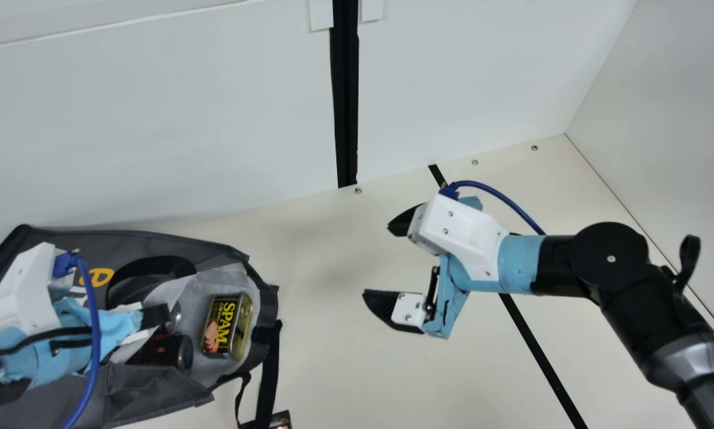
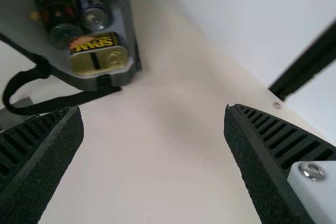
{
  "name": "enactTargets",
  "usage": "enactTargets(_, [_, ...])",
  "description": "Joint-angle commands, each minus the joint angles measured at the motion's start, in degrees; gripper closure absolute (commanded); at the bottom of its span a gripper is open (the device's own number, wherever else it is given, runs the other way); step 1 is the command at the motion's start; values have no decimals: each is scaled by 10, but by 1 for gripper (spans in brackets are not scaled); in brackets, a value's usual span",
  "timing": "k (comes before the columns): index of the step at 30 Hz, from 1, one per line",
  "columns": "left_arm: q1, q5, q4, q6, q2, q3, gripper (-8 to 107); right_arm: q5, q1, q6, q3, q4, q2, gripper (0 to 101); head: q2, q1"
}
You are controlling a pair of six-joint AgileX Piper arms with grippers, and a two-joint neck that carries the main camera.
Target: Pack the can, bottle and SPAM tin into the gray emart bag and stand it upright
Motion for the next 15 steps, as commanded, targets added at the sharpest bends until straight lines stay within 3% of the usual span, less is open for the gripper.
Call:
enactTargets(1, [0,0,0,0,0,0,107,-11,-9,19,3,-15,-8,6,-1,-13])
enactTargets(15, [0,0,0,0,0,0,107,-67,-70,155,11,-123,-68,6,-1,-13])
